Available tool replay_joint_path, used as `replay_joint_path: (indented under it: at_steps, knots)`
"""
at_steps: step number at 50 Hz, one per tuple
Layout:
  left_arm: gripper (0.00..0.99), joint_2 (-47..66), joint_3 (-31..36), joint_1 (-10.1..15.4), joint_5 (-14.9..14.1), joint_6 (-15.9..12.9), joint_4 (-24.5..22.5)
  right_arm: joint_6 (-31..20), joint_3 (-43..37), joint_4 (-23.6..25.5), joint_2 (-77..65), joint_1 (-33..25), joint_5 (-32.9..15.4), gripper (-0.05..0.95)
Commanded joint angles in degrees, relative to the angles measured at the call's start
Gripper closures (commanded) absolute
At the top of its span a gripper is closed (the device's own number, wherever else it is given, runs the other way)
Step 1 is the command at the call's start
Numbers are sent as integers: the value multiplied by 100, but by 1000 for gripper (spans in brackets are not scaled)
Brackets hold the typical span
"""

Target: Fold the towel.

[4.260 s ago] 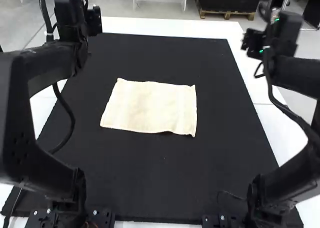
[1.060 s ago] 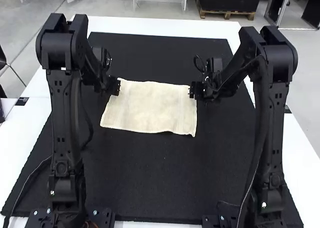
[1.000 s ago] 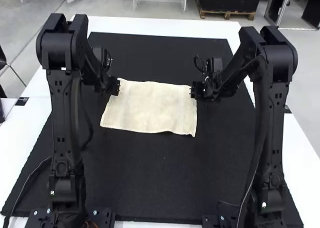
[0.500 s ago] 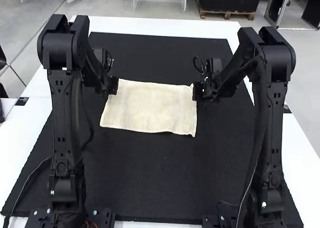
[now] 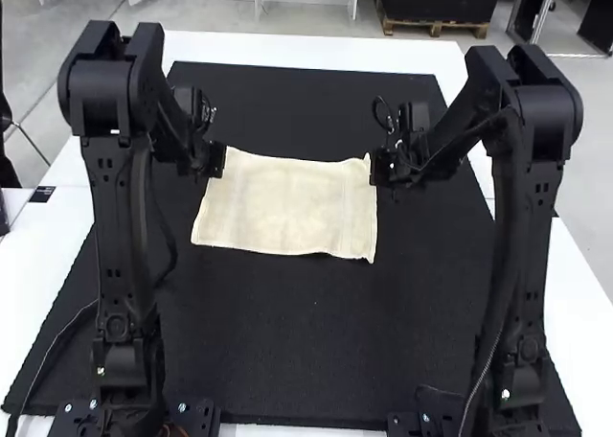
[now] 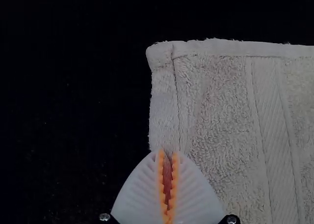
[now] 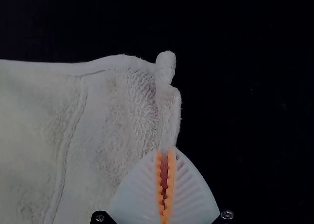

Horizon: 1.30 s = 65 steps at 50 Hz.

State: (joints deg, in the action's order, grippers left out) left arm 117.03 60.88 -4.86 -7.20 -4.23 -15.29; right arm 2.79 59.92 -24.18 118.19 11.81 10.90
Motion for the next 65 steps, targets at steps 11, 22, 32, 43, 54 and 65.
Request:
replay_joint_path:
  at_steps: [11, 22, 32, 43, 54, 65]
  knots:
    - [972, -629, -314, -164, -159, 36, 131, 20, -306, -42, -666, -250, 141, 916]
    - [972, -1086, -639, -296, -247, -8, 237, 29, -499, 142, -1123, -329, 299, 916]
    - [972, -1561, -973, -322, -326, -34, 360, 29, -648, 450, -1422, -311, 431, 916]
    - [972, -2027, -1219, -331, -326, -43, 615, 38, -886, 792, -1791, -320, 633, 916]
    - [972, -2510, -1456, -331, -370, -69, 887, 47, -1088, 1083, -2221, -302, 730, 916]
    - [972, -2932, -1746, -331, -370, -104, 1204, 47, -1422, 1320, -2503, -294, 888, 916]
